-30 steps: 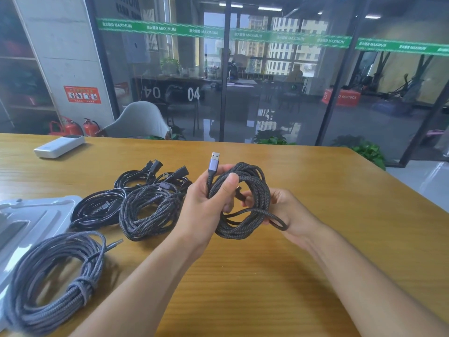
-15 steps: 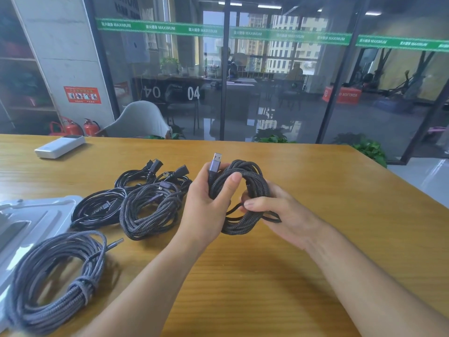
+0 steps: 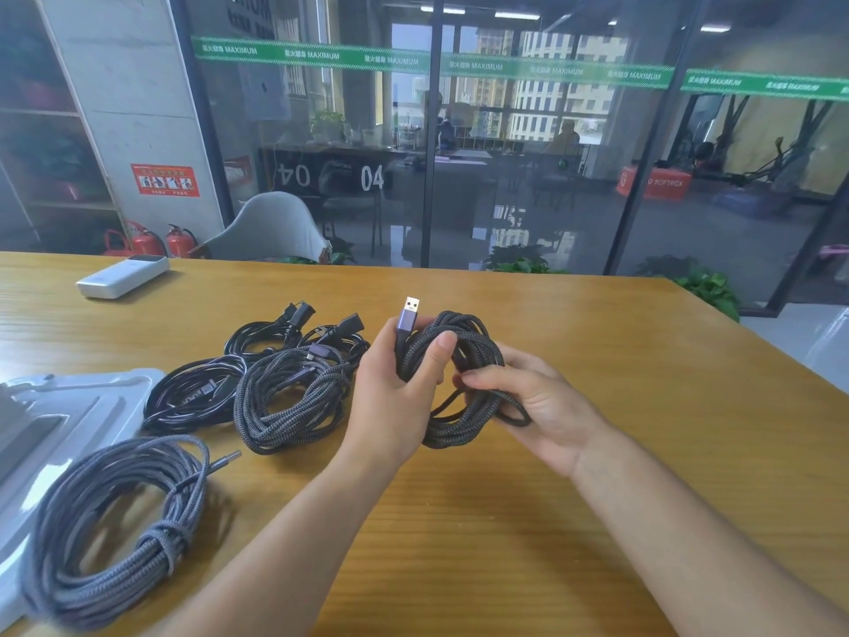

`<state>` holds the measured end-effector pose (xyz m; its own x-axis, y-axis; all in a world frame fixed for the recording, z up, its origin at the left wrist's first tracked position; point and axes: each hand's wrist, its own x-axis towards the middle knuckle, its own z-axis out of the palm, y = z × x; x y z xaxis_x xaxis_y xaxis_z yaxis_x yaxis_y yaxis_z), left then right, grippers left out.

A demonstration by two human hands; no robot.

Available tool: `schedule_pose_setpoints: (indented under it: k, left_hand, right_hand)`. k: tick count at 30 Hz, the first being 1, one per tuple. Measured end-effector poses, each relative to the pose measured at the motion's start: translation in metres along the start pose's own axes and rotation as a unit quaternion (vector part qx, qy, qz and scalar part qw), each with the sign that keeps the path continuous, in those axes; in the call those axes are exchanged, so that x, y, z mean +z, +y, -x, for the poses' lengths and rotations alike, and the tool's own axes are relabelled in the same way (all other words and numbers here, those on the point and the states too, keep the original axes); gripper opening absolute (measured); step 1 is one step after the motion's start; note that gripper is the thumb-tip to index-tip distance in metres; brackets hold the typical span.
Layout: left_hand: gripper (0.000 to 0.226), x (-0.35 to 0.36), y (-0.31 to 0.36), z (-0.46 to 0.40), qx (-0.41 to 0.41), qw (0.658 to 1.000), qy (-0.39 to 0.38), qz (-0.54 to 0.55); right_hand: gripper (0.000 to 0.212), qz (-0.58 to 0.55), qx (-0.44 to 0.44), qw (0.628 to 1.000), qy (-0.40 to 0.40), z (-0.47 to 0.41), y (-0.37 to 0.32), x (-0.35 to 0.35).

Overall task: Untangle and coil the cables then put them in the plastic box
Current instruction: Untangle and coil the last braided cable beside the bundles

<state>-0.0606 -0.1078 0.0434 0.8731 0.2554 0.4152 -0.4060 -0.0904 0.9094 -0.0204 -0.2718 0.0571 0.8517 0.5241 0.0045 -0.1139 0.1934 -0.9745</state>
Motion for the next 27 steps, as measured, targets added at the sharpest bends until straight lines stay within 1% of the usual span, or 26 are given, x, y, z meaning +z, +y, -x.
schedule_pose_setpoints:
  k: [3, 5, 7, 9, 10, 11, 12, 13, 14, 15, 16, 17, 18, 19, 20, 21, 22, 25, 27]
  left_hand:
    - [0.033, 0.003, 0.0, 0.001, -0.011, 1.0, -0.007, 0.02]
    - [0.026, 0.006, 0.0, 0.002, -0.015, 0.999, -0.012, 0.032]
    - [0.021, 0.007, -0.001, 0.002, -0.014, 0.999, -0.012, 0.026]
    - [0.019, 0.007, -0.002, 0.003, -0.016, 1.0, -0.004, 0.025]
    - [0.018, 0.006, -0.002, 0.003, -0.015, 1.0, 0.003, 0.024]
    - [0.017, 0.005, -0.003, 0.002, -0.014, 1.0, 0.012, 0.018]
    - [0.016, 0.003, -0.005, 0.002, -0.014, 1.0, 0.021, 0.01]
    - [0.014, 0.001, -0.006, 0.0, -0.018, 0.999, 0.034, 0.0]
    - [0.013, -0.002, -0.008, -0.002, -0.026, 0.998, 0.05, -0.006]
    - [0.014, -0.005, -0.009, -0.004, -0.035, 0.997, 0.065, -0.007]
    - [0.016, -0.008, -0.01, -0.006, -0.04, 0.996, 0.077, -0.005]
    - [0.018, -0.01, -0.009, -0.007, -0.043, 0.996, 0.084, 0.0]
    - [0.02, -0.011, -0.008, -0.008, -0.045, 0.995, 0.085, 0.011]
    - [0.021, -0.012, -0.006, -0.008, -0.046, 0.995, 0.081, 0.024]
    - [0.021, -0.012, -0.004, -0.008, -0.048, 0.995, 0.074, 0.036]
    - [0.022, -0.011, -0.002, -0.008, -0.048, 0.996, 0.066, 0.042]
    - [0.023, -0.011, -0.001, -0.008, -0.05, 0.996, 0.057, 0.045]
    - [0.023, -0.006, 0.003, -0.006, -0.046, 0.997, 0.034, 0.056]
    - [0.023, -0.005, 0.003, -0.005, -0.032, 0.997, 0.032, 0.056]
  right_hand:
    - [0.033, 0.017, 0.005, 1.0, -0.009, 0.001, -0.004, -0.001]
    - [0.029, 0.025, 0.001, 1.0, -0.013, 0.002, -0.005, 0.0]
    - [0.038, 0.043, -0.019, 0.999, -0.01, 0.003, -0.003, 0.004]
    - [0.037, 0.093, -0.056, 0.994, 0.019, 0.003, 0.002, 0.008]
    - [0.035, 0.143, -0.079, 0.986, 0.038, 0.003, 0.005, 0.008]
    - [0.033, 0.225, -0.105, 0.966, 0.066, 0.002, 0.007, 0.008]
    - [0.034, 0.338, -0.132, 0.925, 0.111, 0.002, 0.01, 0.006]
    - [0.037, 0.457, -0.162, 0.859, 0.165, 0.001, 0.013, 0.003]
    - [0.042, 0.552, -0.201, 0.78, 0.214, 0.001, 0.014, 0.001]
    - [0.046, 0.605, -0.24, 0.719, 0.246, 0.002, 0.013, 0.001]
    - [0.049, 0.619, -0.277, 0.687, 0.261, 0.001, 0.013, 0.0]
    - [0.05, 0.614, -0.306, 0.676, 0.268, 0.001, 0.014, 0.002]
    - [0.05, 0.583, -0.323, 0.695, 0.27, 0.0, 0.014, 0.003]
    - [0.048, 0.522, -0.326, 0.741, 0.271, -0.001, 0.012, 0.003]
    - [0.046, 0.442, -0.313, 0.795, 0.274, -0.001, 0.009, 0.002]
    - [0.045, 0.359, -0.291, 0.839, 0.287, 0.0, 0.005, -0.001]
    - [0.044, 0.292, -0.273, 0.864, 0.308, 0.001, 0.0, -0.006]
    - [0.04, 0.146, -0.225, 0.892, 0.364, 0.001, -0.002, -0.009]
    - [0.034, 0.036, -0.177, 0.914, 0.363, -0.004, 0.004, 0.002]
